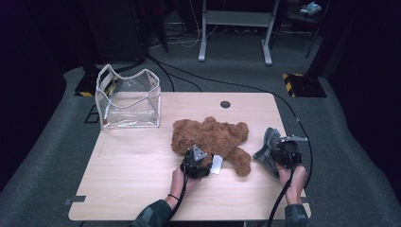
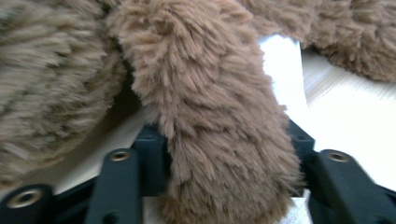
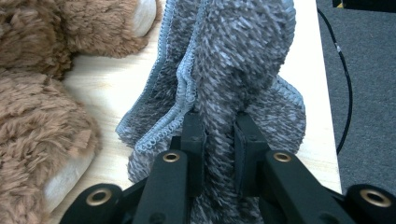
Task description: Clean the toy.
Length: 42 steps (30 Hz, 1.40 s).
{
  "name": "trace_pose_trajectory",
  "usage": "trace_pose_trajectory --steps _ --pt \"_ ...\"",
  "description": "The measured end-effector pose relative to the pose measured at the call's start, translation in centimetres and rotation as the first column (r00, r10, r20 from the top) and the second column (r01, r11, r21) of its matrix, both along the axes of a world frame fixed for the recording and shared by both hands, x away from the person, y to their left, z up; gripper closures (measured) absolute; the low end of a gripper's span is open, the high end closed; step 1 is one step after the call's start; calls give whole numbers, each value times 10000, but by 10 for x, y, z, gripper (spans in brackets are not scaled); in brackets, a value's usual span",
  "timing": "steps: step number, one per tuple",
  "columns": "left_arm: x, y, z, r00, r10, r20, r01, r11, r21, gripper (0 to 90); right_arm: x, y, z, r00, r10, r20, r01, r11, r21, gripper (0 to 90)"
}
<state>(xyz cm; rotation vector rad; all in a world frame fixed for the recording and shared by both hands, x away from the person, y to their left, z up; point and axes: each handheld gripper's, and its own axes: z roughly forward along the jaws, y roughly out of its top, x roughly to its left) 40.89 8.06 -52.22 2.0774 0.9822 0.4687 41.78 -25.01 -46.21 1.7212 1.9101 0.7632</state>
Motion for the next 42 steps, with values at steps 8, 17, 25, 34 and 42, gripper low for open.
trace_pose_trajectory --steps 8,17,25,34,42 --pt "0 1 2 9993 -192 327 196 9997 -112 694 0 0 -1 10000 37 6 -37 10000 16 772" --pt "4 3 17 9947 -655 796 681 9972 -298 740 -1 -3 -1 10000 -36 29 36 10000 -30 772" --pt "13 4 38 9876 -896 1291 969 9939 -517 749 0 -2 3 10000 -21 38 21 10000 -39 772" --pt "21 5 60 9786 -1181 1685 1378 9842 -1107 753 -1 -2 3 10000 -54 42 54 10000 -31 772" --pt "23 10 78 9781 -1084 1776 1414 9724 -1853 753 -1 -1 4 10000 3 87 -2 9999 -103 772"
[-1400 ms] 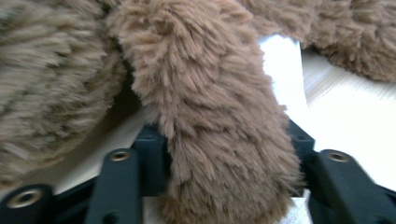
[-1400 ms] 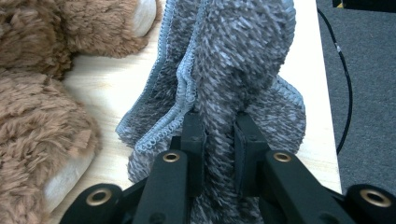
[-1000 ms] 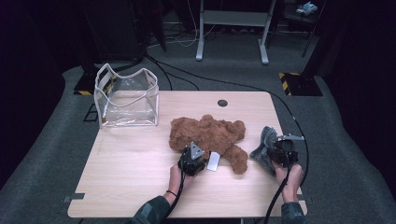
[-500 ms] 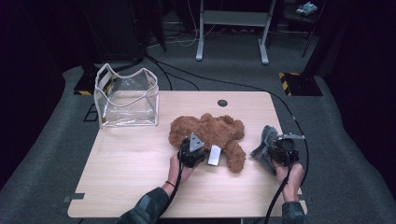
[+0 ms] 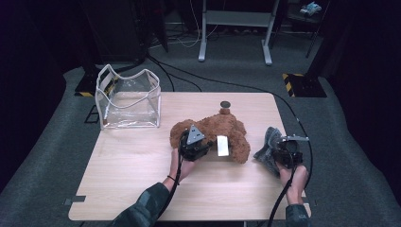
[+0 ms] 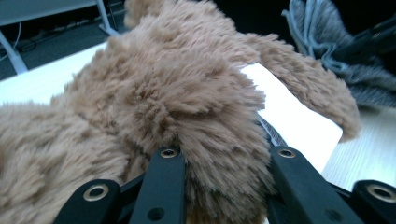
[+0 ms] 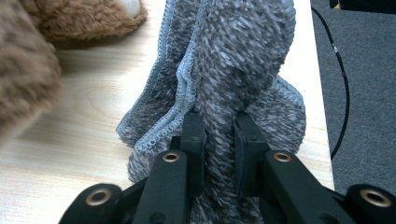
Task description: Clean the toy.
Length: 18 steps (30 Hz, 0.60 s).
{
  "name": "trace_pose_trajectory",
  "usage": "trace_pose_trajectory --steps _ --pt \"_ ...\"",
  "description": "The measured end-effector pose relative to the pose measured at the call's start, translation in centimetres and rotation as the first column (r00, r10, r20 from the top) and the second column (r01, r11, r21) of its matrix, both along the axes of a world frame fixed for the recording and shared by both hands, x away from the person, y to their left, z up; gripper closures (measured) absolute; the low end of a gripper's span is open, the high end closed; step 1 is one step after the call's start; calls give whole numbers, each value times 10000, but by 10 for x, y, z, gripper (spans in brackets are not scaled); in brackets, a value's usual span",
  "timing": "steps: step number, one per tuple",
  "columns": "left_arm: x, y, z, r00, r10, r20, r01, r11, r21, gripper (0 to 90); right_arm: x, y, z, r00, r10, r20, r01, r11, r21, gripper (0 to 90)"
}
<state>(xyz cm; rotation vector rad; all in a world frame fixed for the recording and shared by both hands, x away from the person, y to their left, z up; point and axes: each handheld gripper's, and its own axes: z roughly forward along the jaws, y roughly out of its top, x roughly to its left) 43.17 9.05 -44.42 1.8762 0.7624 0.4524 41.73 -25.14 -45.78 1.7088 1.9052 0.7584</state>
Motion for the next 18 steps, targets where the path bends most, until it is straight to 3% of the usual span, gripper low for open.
trace_pose_trajectory --steps 10,17,18 --pt "-1 6 28 9992 -384 54 387 9954 -876 754 2 6 2 10000 91 7 -91 10000 9 772" --pt "-4 8 42 9985 -512 213 533 9923 -1114 754 3 7 4 9999 123 22 -123 9999 -11 772" --pt "-5 8 45 9983 -583 32 582 9880 -1427 753 3 8 4 9999 149 25 -149 9999 -45 772"
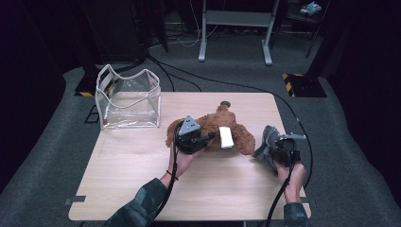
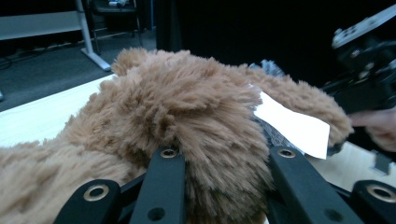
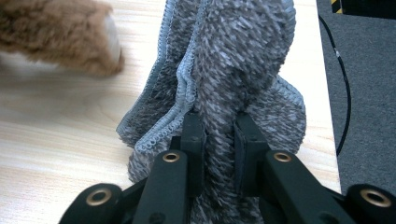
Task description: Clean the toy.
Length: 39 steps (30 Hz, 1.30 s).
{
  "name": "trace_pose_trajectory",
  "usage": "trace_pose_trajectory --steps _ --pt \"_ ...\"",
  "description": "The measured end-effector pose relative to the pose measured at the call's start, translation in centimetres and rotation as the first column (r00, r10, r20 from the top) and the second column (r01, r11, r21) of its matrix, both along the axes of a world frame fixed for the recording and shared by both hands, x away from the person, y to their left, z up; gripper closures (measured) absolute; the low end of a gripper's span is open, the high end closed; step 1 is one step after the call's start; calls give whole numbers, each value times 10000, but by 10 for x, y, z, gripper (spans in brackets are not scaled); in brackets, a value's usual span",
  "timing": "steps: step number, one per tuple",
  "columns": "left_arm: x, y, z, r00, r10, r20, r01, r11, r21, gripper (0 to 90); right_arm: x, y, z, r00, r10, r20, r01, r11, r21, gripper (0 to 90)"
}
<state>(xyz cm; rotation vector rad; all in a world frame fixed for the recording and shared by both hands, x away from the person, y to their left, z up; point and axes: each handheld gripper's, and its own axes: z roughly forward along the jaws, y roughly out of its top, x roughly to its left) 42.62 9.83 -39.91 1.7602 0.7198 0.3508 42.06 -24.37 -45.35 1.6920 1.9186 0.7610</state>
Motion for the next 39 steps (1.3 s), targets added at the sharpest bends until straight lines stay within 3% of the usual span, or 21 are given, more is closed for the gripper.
trace_pose_trajectory --steps 4,7,8,15,16,25,29,31,34,38,39 --pt "-4 2 6 9995 -162 -289 150 9990 -432 753 0 1 2 10000 -14 26 14 10000 -8 772" --pt "-6 2 7 9992 -177 -345 161 9989 -451 750 1 1 2 10000 -74 10 74 10000 5 771" --pt "-6 2 4 9984 -227 -519 207 9991 -381 748 1 1 2 10000 -2 19 2 10000 -13 771" --pt "2 4 -15 9979 23 -651 -12 9999 162 731 2 4 -1 10000 78 -36 -79 10000 -14 771" --pt "6 4 -20 9975 191 -676 -162 9989 432 719 2 5 -2 9999 90 -63 -90 10000 -11 771" --pt "27 7 -44 9913 719 -1101 -611 9933 985 681 4 8 -5 9998 148 -149 -148 9999 -34 771" --pt "30 6 -47 9925 844 -885 -724 9887 1311 653 4 8 -7 9998 153 -137 -153 9999 -25 771" --pt "31 5 -47 9924 855 -891 -733 9886 1315 607 4 9 -7 9998 136 -159 -137 9999 -16 771" --pt "29 4 -51 9905 1195 -685 -1063 9794 1718 523 4 9 -8 9996 182 -232 -183 9998 -31 771" --pt "27 4 -57 9873 1426 -693 -1284 9756 1780 430 4 8 -10 9996 159 -225 -160 9999 -14 771" --pt "24 3 -62 9842 1610 -731 -1441 9701 1953 407 4 8 -10 9996 149 -224 -150 9999 -17 771"
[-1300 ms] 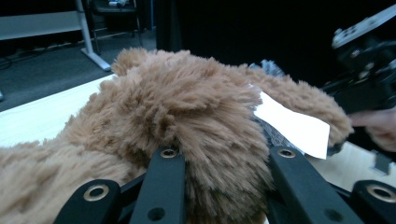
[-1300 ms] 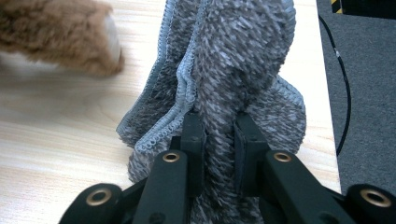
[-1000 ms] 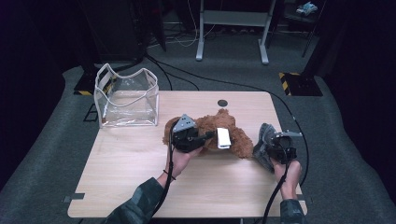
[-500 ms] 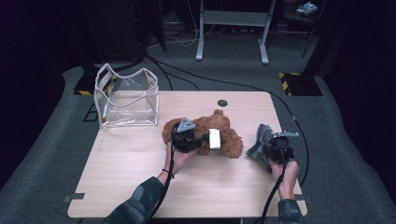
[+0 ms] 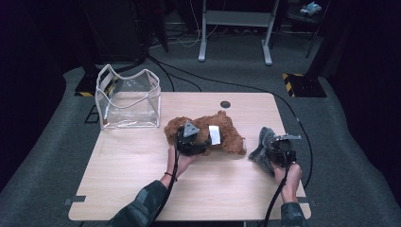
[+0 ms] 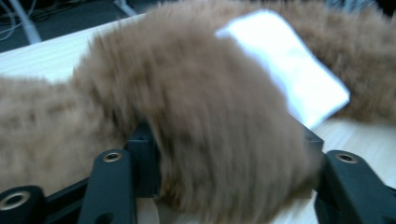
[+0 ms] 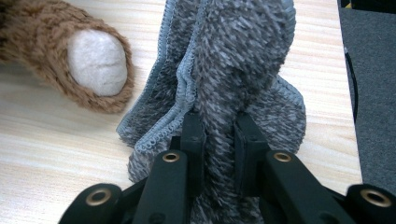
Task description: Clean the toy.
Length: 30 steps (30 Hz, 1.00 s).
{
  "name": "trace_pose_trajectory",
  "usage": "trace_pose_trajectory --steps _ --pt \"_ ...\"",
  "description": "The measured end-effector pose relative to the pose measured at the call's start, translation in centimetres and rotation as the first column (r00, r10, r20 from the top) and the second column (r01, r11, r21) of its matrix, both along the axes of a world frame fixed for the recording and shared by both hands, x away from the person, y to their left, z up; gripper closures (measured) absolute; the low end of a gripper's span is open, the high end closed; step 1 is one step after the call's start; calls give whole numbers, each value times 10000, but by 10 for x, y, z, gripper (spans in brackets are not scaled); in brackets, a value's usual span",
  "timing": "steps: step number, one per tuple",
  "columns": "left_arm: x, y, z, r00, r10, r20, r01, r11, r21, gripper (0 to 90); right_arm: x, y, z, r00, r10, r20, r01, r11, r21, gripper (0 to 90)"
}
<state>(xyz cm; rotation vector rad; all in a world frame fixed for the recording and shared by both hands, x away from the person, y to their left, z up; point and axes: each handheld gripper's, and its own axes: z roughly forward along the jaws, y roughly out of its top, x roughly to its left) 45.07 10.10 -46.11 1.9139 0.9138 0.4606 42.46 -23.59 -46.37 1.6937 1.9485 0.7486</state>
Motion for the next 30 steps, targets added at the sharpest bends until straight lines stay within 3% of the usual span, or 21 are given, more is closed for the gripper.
trace_pose_trajectory --steps 4,5,7,8,11,12,16,22,23,24,25,30 --pt "-6 -3 -14 9997 190 -175 -186 9995 245 371 0 0 -1 10000 -5 -57 5 10000 2 771" --pt "-6 -6 -20 9992 273 -300 -257 9982 539 351 1 0 -2 10000 -17 -56 17 10000 -14 771" --pt "1 -12 -35 9960 673 -581 -609 9925 1059 338 1 2 -2 9999 -45 -144 46 10000 43 771" --pt "1 -12 -35 9960 673 -581 -609 9925 1059 337 1 2 -2 9999 -45 -144 46 10000 43 771" --pt "16 -15 -46 9870 1446 -702 -1336 9807 1426 337 2 3 -3 9999 64 -102 -65 10000 -35 771" --pt "23 -13 -48 9811 1763 -792 -1646 9770 1352 341 1 3 -3 9999 65 -146 -66 10000 -28 771" --pt "29 -12 -49 9775 1987 -712 -1882 9731 1329 353 0 2 -3 9999 1 -170 -2 10000 -40 771" --pt "31 -15 -44 9778 2051 -435 -1976 9707 1366 454 0 0 -5 9999 96 -108 -97 9999 -53 771" --pt "32 -16 -43 9782 2041 -374 -1976 9713 1325 515 0 1 -5 9999 42 -167 -43 10000 -19 770" --pt "33 -16 -43 9781 2044 -398 -1976 9713 1327 515 0 1 -5 9999 42 -167 -43 10000 -19 770" --pt "33 -16 -42 9786 2028 -340 -1961 9700 1434 617 0 1 -4 9998 63 -165 -63 10000 0 770" --pt "33 -12 -45 9832 1765 -462 -1681 9749 1457 708 -1 1 -3 9999 49 -112 -48 10000 25 771"
